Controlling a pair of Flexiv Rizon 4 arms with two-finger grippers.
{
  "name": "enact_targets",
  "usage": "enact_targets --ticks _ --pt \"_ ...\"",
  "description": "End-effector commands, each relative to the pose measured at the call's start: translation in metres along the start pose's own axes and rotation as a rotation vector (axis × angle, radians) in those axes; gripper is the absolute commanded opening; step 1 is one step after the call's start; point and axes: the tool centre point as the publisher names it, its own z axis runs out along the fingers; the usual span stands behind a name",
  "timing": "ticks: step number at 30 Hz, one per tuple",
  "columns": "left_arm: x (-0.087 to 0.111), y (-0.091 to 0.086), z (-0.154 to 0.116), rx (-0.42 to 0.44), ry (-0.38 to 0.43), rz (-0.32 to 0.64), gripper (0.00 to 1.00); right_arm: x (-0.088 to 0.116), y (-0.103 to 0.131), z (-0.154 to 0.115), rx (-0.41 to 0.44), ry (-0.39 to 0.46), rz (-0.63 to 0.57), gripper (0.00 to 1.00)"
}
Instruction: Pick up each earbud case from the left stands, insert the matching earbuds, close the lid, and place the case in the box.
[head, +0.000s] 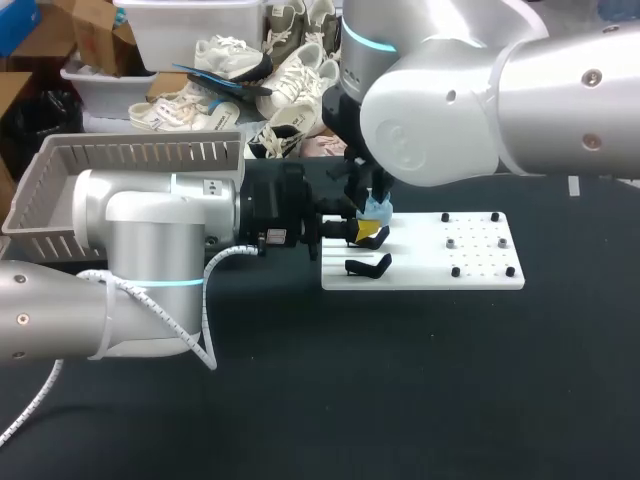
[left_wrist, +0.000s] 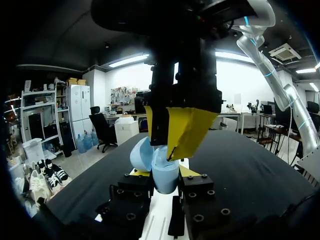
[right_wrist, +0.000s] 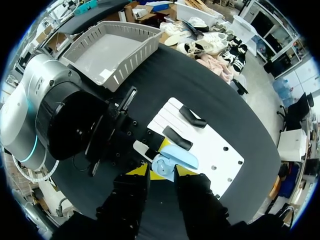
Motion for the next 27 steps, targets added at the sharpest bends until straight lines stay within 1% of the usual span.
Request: enact_targets --ticks 1,6,10,15,18,23,27 --pt "0.000 -0.002 0.000 -0.007 -0.002 0.001 0.00 0.005 0.000 -0.009 0.011 -0.016 0.000 0.29" --pt "0.000 -0.002 0.000 -0.007 -0.002 0.001 0.00 0.000 -0.007 -0.017 0.016 -0.036 0.020 0.30" --pt "0.000 -0.002 0.000 -0.007 -0.002 0.001 0.00 -0.010 -0.016 -0.018 0.014 -0.046 0.051 0.31" --pt "0.000 -0.002 0.000 -0.007 -0.002 0.001 0.00 -0.027 -0.033 -0.013 0.007 -0.036 0.106 0.29" --pt "0.000 -0.002 0.000 -0.007 -0.002 0.001 0.00 -0.035 -0.043 -0.012 -0.001 -0.043 0.138 0.33" --pt "0.000 -0.002 0.000 -0.007 -0.002 0.001 0.00 -0.043 -0.056 -0.009 -0.008 -0.039 0.174 0.32" --pt "0.000 -0.002 0.000 -0.007 -0.002 0.001 0.00 -0.044 -0.058 -0.003 -0.011 -0.023 0.187 0.33"
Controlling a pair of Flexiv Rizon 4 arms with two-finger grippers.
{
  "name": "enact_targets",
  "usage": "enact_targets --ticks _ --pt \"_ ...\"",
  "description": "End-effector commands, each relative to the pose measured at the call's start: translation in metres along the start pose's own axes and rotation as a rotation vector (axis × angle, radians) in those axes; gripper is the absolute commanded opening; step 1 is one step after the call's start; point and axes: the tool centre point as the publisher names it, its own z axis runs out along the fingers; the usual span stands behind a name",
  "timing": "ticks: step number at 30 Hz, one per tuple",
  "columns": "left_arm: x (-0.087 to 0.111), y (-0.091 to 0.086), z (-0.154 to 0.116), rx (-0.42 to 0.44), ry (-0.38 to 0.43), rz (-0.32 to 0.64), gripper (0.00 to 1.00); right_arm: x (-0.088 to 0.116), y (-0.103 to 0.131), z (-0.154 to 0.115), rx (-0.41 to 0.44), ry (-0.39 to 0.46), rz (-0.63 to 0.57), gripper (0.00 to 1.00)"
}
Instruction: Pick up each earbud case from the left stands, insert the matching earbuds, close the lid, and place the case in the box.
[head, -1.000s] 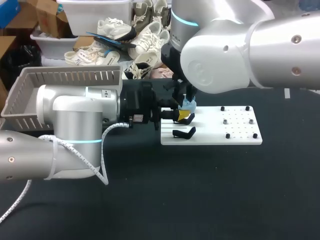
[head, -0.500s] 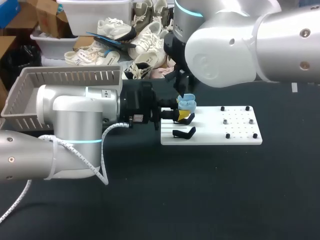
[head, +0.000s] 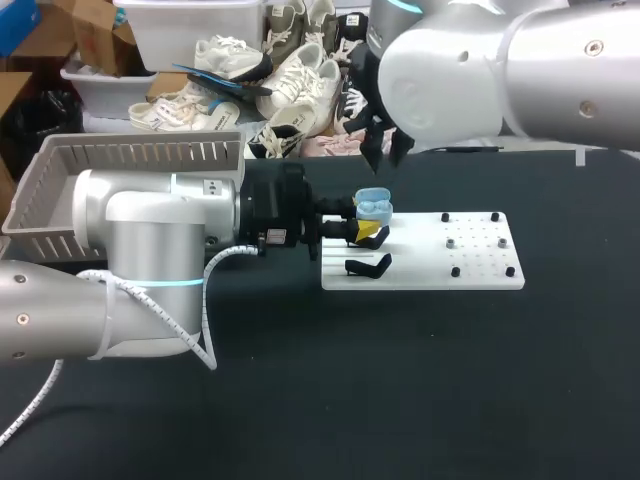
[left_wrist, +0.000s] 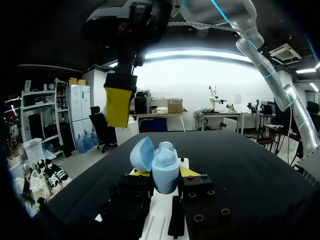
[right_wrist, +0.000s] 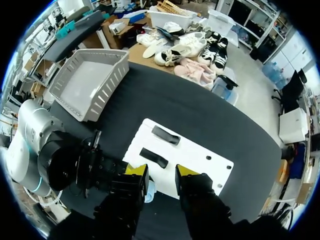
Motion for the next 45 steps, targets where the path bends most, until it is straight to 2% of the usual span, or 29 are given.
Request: enact_targets --ticks 1,18,32,38,45 --pt "0.000 -0.002 0.000 -0.006 -0.002 0.002 0.00 -0.008 -0.001 0.008 -0.001 0.034 0.006 0.33" --pt "0.000 -0.002 0.000 -0.006 -0.002 0.002 0.00 0.013 0.006 0.020 -0.008 0.074 0.007 0.30" --pt "0.000 -0.002 0.000 -0.006 -0.002 0.002 0.00 0.027 0.013 0.003 -0.035 0.047 0.030 0.31" --pt "0.000 -0.002 0.000 -0.006 -0.002 0.002 0.00 0.034 0.016 0.007 -0.051 0.058 0.050 0.30" --pt "0.000 -0.002 0.000 -0.006 -0.002 0.002 0.00 0.032 0.018 -0.002 -0.055 0.041 0.056 0.30"
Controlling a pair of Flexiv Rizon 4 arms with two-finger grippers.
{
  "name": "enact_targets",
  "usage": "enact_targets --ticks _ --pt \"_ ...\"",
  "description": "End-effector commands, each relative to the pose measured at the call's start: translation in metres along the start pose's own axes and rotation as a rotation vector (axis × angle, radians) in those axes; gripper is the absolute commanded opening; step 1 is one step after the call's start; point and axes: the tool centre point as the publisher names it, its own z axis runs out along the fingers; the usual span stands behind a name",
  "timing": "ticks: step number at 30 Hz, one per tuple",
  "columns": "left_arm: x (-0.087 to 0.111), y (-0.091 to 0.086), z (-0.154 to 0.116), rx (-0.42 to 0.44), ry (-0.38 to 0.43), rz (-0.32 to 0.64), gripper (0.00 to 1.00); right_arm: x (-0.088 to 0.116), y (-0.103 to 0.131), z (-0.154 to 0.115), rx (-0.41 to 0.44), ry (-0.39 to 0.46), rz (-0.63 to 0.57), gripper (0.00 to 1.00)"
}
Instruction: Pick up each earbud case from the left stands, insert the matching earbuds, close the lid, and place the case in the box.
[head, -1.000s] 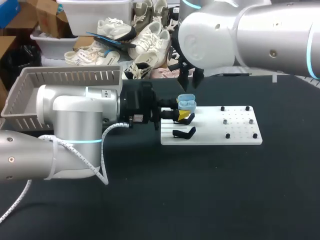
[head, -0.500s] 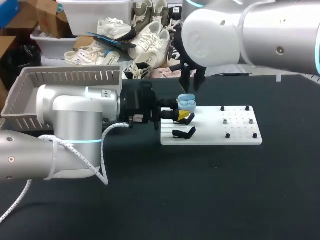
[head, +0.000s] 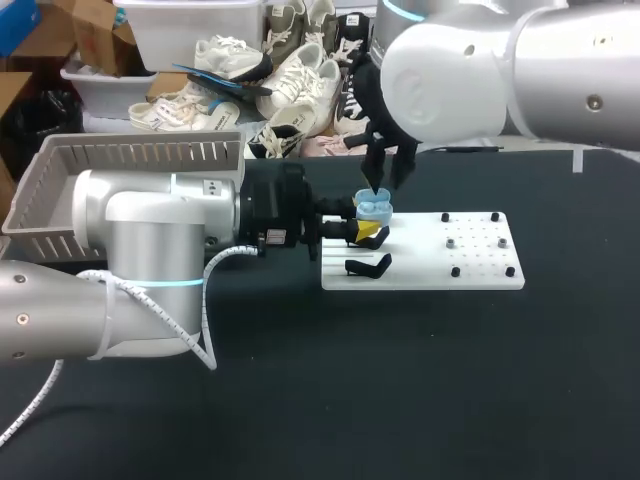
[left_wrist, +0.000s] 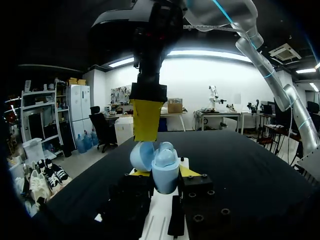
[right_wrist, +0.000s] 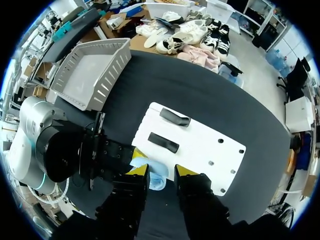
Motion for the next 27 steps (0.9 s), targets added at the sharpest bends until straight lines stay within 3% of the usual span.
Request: enact_targets --ticks 1,6,18,27 --pt "0.000 -0.001 0.000 -0.007 -0.003 0.002 0.00 0.004 0.002 -0.011 0.002 -0.033 0.001 0.31" --pt "0.000 -0.001 0.000 -0.007 -0.003 0.002 0.00 -0.002 0.003 -0.018 0.009 -0.052 -0.006 0.34" --pt "0.000 -0.001 0.000 -0.007 -0.003 0.002 0.00 -0.032 -0.011 -0.004 0.001 -0.033 0.022 0.34" --pt "0.000 -0.001 0.000 -0.007 -0.003 0.002 0.00 -0.037 -0.016 0.012 -0.014 -0.001 0.039 0.34"
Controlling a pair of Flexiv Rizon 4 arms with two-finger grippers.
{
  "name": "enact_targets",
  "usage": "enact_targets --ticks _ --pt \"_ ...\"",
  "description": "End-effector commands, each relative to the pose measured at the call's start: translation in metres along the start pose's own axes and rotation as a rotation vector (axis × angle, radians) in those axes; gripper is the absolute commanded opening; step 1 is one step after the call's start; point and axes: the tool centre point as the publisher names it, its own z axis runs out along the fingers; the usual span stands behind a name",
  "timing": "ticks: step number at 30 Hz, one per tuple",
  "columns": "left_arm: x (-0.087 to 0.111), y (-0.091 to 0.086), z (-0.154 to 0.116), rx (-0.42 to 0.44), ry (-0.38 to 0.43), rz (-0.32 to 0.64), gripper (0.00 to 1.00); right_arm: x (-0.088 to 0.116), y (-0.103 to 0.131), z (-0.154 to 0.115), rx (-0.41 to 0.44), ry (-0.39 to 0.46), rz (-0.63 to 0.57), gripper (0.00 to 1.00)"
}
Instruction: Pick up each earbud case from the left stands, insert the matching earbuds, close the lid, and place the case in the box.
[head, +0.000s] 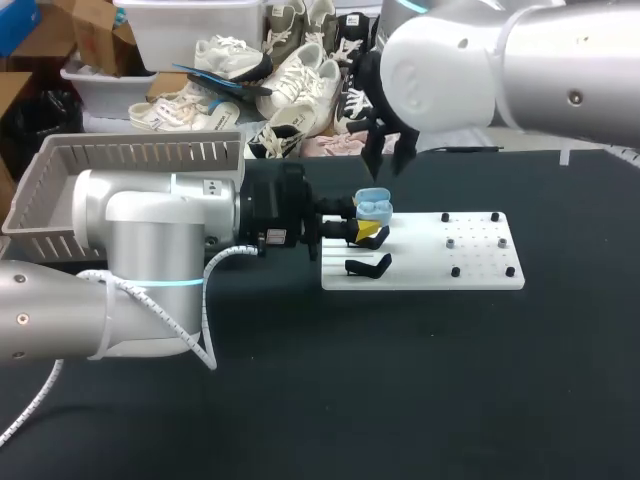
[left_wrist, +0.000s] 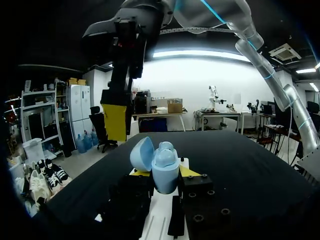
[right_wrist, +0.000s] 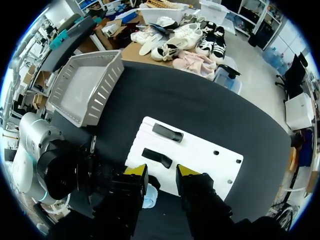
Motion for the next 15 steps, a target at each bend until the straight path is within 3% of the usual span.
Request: enact_targets --ticks 1,15 --pt "0.000 -0.001 0.000 -0.006 -0.002 0.002 0.00 -0.007 0.001 0.006 -0.002 0.029 -0.002 0.35" --pt "0.000 -0.001 0.000 -0.006 -0.002 0.002 0.00 0.015 0.000 0.011 -0.042 0.053 0.029 0.33"
